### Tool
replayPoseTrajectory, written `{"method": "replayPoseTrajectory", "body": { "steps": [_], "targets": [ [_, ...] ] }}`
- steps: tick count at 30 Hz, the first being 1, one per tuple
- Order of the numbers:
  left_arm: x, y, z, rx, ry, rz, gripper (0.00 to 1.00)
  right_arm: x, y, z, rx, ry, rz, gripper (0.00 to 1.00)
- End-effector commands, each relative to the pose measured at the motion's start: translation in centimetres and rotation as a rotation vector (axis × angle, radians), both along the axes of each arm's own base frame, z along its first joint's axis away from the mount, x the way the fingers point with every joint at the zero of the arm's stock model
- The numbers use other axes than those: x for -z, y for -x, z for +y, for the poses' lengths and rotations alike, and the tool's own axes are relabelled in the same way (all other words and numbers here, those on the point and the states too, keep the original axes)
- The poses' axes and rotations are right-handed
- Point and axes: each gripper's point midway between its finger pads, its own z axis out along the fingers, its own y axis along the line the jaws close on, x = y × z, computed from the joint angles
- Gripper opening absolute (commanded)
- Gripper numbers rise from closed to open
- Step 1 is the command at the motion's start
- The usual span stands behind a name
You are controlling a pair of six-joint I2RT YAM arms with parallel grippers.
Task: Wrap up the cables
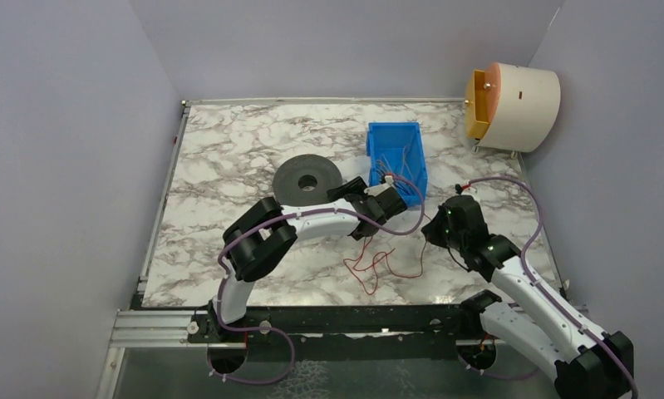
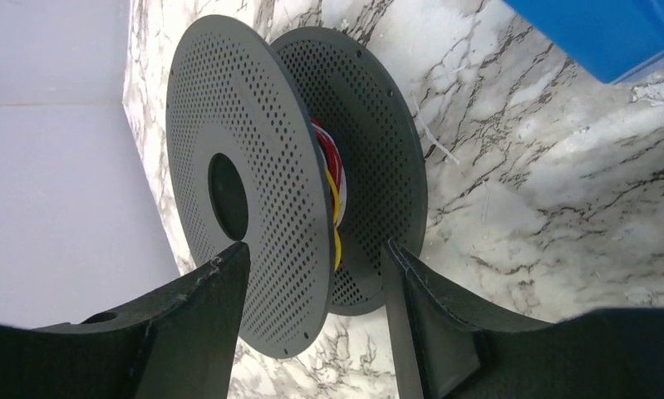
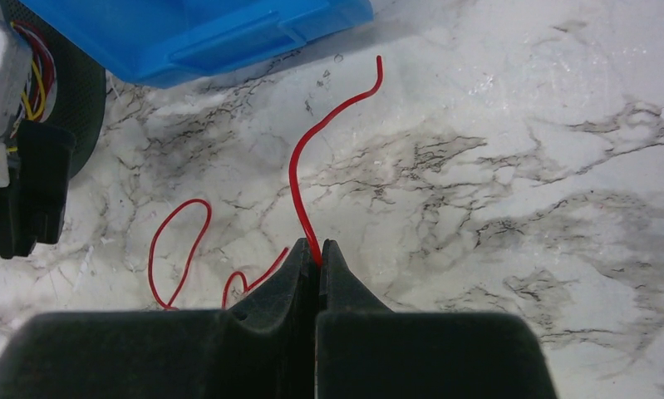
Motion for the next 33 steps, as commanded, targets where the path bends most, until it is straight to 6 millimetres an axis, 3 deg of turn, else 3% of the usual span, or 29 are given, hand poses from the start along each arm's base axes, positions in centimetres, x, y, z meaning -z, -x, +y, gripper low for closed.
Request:
{"method": "replayPoseTrajectory", "body": {
  "steps": [1, 9, 18, 22, 27, 33],
  "targets": [
    [-0.1, -1.1, -0.3, -0.012, -0.044, -0.056, 0.6, 0.0, -0.2, 1.0, -0.023, -0.06, -0.005, 0.01],
    [0.4, -2.7, 0.8, -0.053, -0.077, -0.086, 0.51, 0.3, 0.0, 1.3, -0.035, -0.088, 0.002, 0.01],
    [1.0, -4.1, 2.1, -0.083, -0.112, -0.113, 0.48, 0.6, 0.2, 1.5, -0.042, -0.101, 0.009, 0.01],
    [1.1, -4.4, 2.6, -0.093, -0.122, -0.114, 0.41, 0.6, 0.3, 1.5, -0.045, -0.103, 0.009, 0.01],
    [-0.1, -4.3, 2.7, -0.101, -0.098, -0.134, 0.27, 0.5, 0.3, 1.5, -0.045, -0.102, 0.008, 0.01],
    [-3.7, -4.4, 2.8, -0.114, -0.048, -0.182, 0.12, 0.3, 0.1, 1.5, -0.048, -0.101, 0.002, 0.01]
  ]
}}
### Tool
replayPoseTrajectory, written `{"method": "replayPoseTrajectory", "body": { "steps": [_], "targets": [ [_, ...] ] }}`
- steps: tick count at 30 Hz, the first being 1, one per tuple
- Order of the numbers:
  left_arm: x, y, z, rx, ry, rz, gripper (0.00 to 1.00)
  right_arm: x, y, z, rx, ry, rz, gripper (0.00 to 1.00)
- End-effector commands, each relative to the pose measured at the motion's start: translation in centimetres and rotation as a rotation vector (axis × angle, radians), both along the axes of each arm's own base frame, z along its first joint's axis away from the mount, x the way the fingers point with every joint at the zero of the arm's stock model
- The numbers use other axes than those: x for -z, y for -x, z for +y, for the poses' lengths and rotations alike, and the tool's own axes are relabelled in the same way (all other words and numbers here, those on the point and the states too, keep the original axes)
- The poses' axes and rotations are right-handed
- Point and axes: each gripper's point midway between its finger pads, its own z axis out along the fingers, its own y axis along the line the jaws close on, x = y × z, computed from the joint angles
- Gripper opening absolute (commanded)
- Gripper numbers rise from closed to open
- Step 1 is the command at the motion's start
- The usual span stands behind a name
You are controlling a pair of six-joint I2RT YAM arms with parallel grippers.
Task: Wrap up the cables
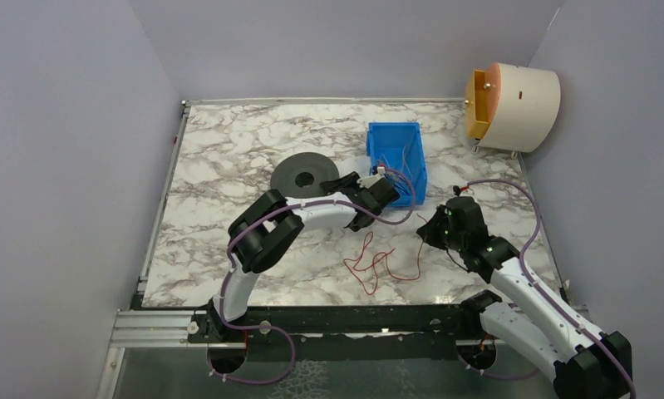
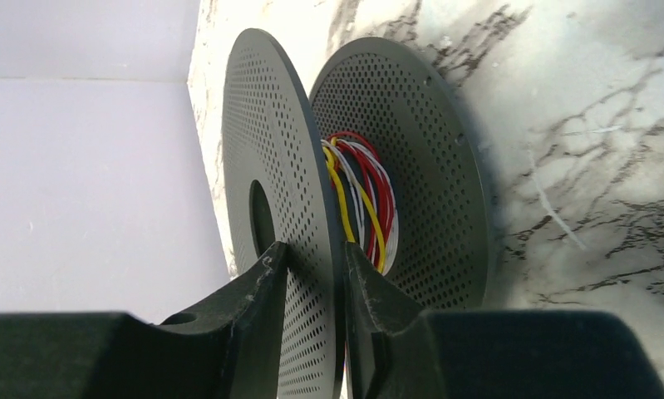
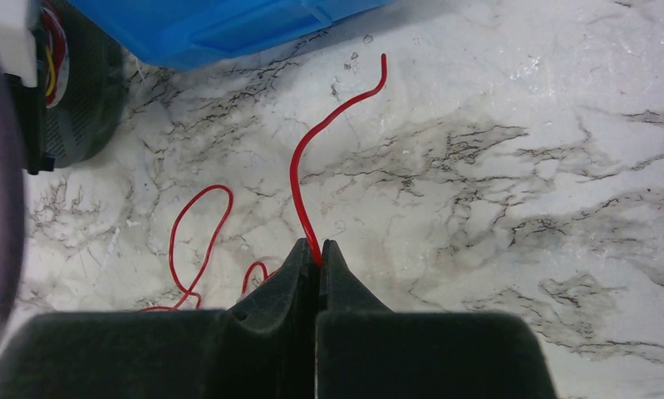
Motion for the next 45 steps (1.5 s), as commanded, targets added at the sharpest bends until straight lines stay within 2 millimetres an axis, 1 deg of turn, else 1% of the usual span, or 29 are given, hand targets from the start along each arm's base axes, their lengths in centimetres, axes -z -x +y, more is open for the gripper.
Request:
{"method": "replayPoseTrajectory", "body": {
  "steps": [1, 6, 8, 12, 17, 19, 23, 26, 31, 36, 37, 39, 41, 45],
  "targets": [
    [-5.2, -0.2, 0.1, -0.018, 0.094, -0.088, 0.11, -0.5, -0.3, 0.2, -0.001, -0.024, -0.021, 0.01],
    [-9.3, 0.0, 0.3, -0.017, 0.152, -0.133, 0.0, -1.1, -0.7, 0.3, -0.016, -0.014, -0.041, 0.01],
    [-10.7, 0.2, 0.4, -0.015, 0.17, -0.148, 0.0, -1.6, -1.0, 0.5, -0.027, -0.015, -0.052, 0.01],
    [-12.7, 0.8, 1.0, -0.016, 0.203, -0.157, 0.0, -2.2, -1.4, 0.8, -0.049, -0.008, -0.066, 0.01],
    [-15.1, 1.9, 1.4, -0.005, 0.306, -0.136, 0.0, -2.6, -1.7, 1.3, -0.088, -0.004, -0.074, 0.01],
    [-16.5, 2.6, 1.7, 0.0, 0.357, -0.129, 0.0, -3.1, -1.9, 1.7, -0.119, 0.0, -0.086, 0.01],
    [-17.5, 4.0, 1.6, 0.033, 0.458, -0.075, 0.0, -4.7, -2.6, 2.2, -0.194, 0.035, -0.132, 0.01],
    [-17.5, 5.0, 1.4, 0.071, 0.518, -0.025, 0.0, -6.5, -2.9, 2.9, -0.276, 0.056, -0.192, 0.01],
    [-16.2, 6.8, 1.4, 0.124, 0.6, 0.075, 0.0, -10.1, -2.1, 5.5, -0.493, 0.016, -0.321, 0.01],
    [-14.6, 8.4, 1.5, 0.188, 0.666, 0.189, 0.0, -13.5, -0.5, 7.5, -0.673, -0.031, -0.445, 0.01],
    [-13.9, 8.8, 1.6, 0.207, 0.669, 0.211, 0.0, -14.2, 0.0, 7.9, -0.715, -0.043, -0.47, 0.01],
    [-13.2, 9.4, 1.7, 0.227, 0.693, 0.249, 0.0, -15.5, 1.1, 8.7, -0.8, -0.072, -0.507, 0.01],
    [-12.7, 9.9, 1.8, 0.241, 0.723, 0.284, 0.0, -16.7, 1.9, 9.3, -0.863, -0.095, -0.534, 0.01],
    [-12.2, 11.1, 1.7, 0.294, 0.77, 0.337, 0.0, -19.4, 3.8, 10.5, -1.0, -0.154, -0.574, 0.01]
  ]
}}
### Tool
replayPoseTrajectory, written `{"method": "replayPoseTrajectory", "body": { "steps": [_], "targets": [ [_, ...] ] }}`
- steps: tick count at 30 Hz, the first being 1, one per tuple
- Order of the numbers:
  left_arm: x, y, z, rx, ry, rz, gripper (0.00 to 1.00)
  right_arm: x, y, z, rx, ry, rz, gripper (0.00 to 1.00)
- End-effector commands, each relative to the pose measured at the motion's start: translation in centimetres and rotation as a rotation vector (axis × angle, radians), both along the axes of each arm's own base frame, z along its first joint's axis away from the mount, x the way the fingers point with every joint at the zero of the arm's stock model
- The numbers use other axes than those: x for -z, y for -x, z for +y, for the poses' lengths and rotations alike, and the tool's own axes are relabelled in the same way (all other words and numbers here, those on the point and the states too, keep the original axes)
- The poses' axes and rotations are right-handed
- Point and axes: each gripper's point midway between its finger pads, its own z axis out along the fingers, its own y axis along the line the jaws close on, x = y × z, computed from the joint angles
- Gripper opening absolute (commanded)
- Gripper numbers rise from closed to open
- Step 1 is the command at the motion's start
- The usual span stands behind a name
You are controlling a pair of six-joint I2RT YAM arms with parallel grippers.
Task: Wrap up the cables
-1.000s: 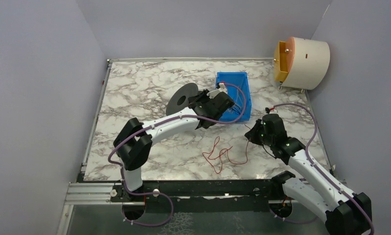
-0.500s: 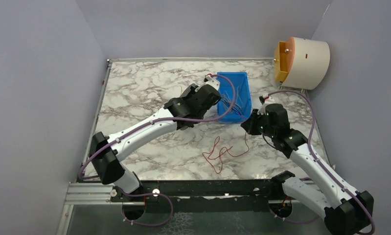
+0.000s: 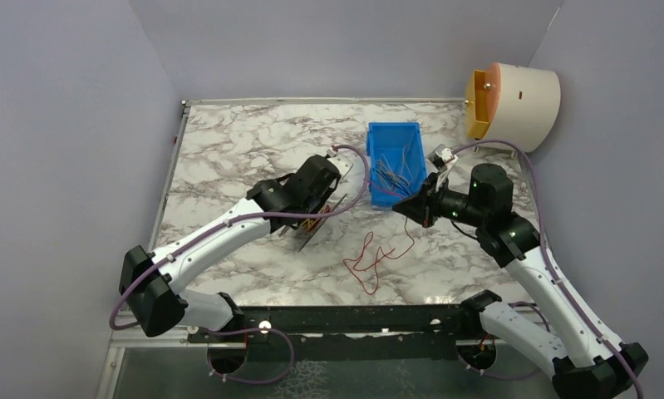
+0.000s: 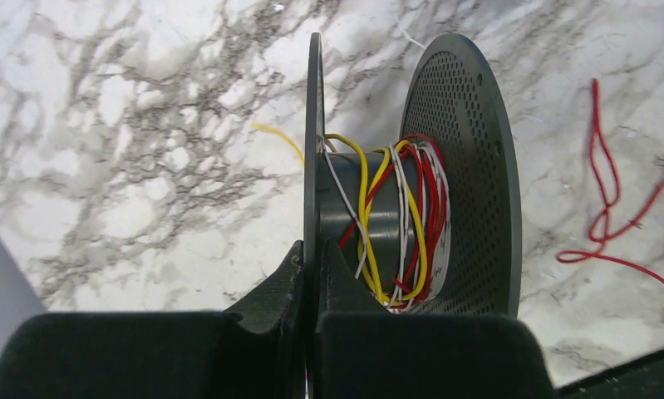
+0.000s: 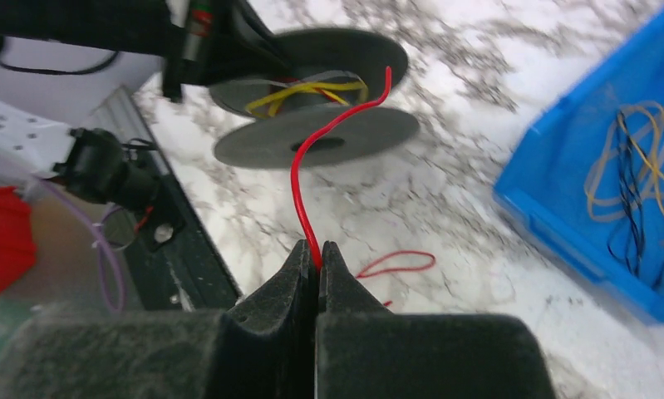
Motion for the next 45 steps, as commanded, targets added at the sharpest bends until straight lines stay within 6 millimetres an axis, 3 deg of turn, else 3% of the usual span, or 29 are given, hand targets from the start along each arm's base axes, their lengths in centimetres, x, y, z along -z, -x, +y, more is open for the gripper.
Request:
{"method": "replayPoseTrajectory", "body": {
  "steps": [1, 7, 24, 31, 45],
  "targets": [
    [-1.6, 1.5, -1.9, 0.121, 0.164, 0.021, 0.0, -4.6, 3.0, 2.0, -0.252, -0.066, -0.086, 0.01],
    [-1.6, 2.7, -2.8, 0.207, 0.241, 0.04, 0.0, -5.1, 3.6, 3.0, -0.354, -0.062, 0.03, 0.01],
    [0.1, 2.6, -4.5, 0.281, 0.312, 0.022, 0.0, -1.5, 3.6, 5.1, -0.485, -0.126, 0.368, 0.01],
    [0.2, 2.7, -4.5, 0.296, 0.321, 0.013, 0.01, -0.2, 2.6, 5.6, -0.467, -0.128, 0.444, 0.01],
    [1.1, 2.8, -4.4, 0.295, 0.319, 0.015, 0.15, 1.5, 0.0, 6.3, -0.418, -0.096, 0.488, 0.01]
  ]
}}
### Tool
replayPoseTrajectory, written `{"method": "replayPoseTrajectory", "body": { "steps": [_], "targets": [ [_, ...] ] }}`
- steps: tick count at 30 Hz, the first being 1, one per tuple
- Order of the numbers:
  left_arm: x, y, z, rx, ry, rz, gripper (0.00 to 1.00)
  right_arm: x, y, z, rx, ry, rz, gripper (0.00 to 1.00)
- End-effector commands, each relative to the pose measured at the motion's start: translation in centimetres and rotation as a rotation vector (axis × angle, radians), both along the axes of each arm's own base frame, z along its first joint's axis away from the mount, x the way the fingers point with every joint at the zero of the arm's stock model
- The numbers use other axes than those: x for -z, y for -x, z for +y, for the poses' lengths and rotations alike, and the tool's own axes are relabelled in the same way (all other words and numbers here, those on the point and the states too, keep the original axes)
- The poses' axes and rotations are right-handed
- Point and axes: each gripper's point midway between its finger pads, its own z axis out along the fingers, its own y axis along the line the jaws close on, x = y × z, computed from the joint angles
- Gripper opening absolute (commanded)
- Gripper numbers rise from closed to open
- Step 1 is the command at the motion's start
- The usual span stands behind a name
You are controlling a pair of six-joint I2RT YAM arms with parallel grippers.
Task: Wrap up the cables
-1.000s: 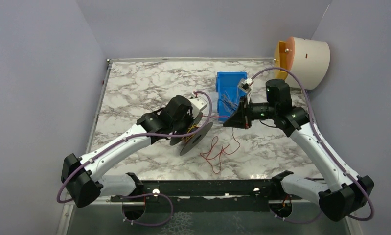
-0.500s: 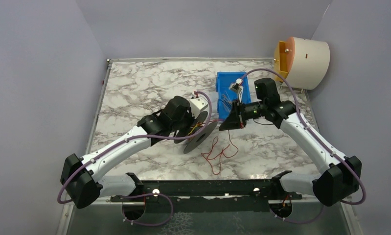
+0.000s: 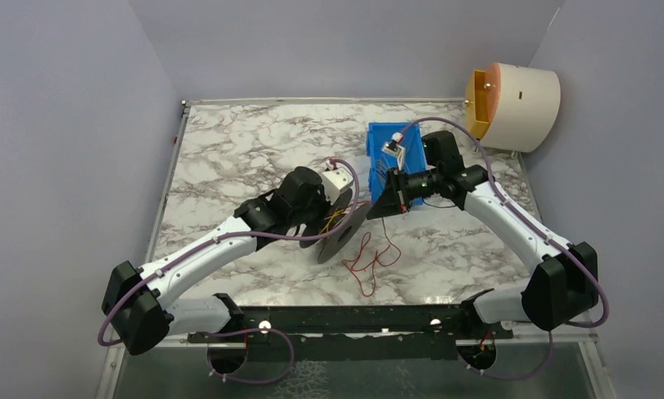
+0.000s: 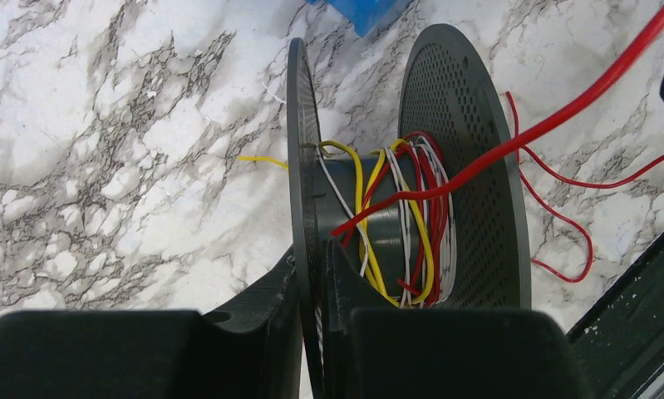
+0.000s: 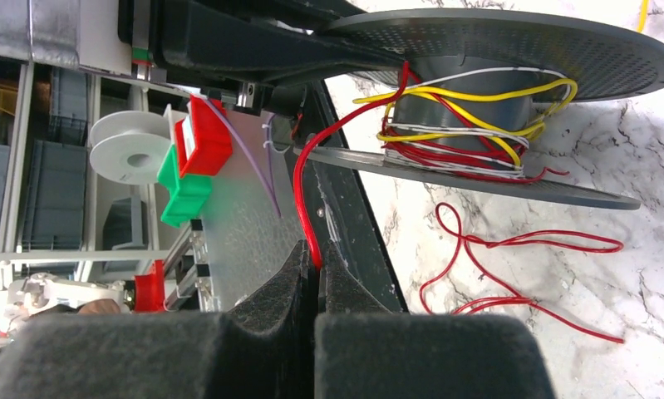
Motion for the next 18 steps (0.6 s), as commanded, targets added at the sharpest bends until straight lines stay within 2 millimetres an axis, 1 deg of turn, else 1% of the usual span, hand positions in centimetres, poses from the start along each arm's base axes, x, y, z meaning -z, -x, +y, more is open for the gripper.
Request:
{"method": "replayPoseTrajectory", "body": {
  "steps": [1, 3, 11, 16, 18],
  "targets": [
    [-0.1, 0.39, -0.25, 0.025, 0.021, -0.002, 0.16, -0.79, -1.13, 0.31, 0.003, -0.003, -0.03, 0.01],
    [-0.12, 0.38, -0.12, 0.022, 0.022, -0.004, 0.19, -0.79, -1.31, 0.41, 0.0, -0.004, -0.027, 0.01],
    [-0.91, 0.33, 0.34, 0.011, 0.041, -0.034, 0.38, -0.96, -1.3, 0.84, -0.037, -0.026, 0.016, 0.01],
    [-0.99, 0.14, 0.41, 0.008, 0.045, -0.038, 0.42, -1.2, -0.83, 0.79, -0.054, -0.03, 0.045, 0.01],
    [-0.92, 0.1, 0.42, 0.006, 0.045, -0.034, 0.43, -1.21, -0.55, 0.71, -0.057, -0.027, 0.057, 0.01]
  ]
}}
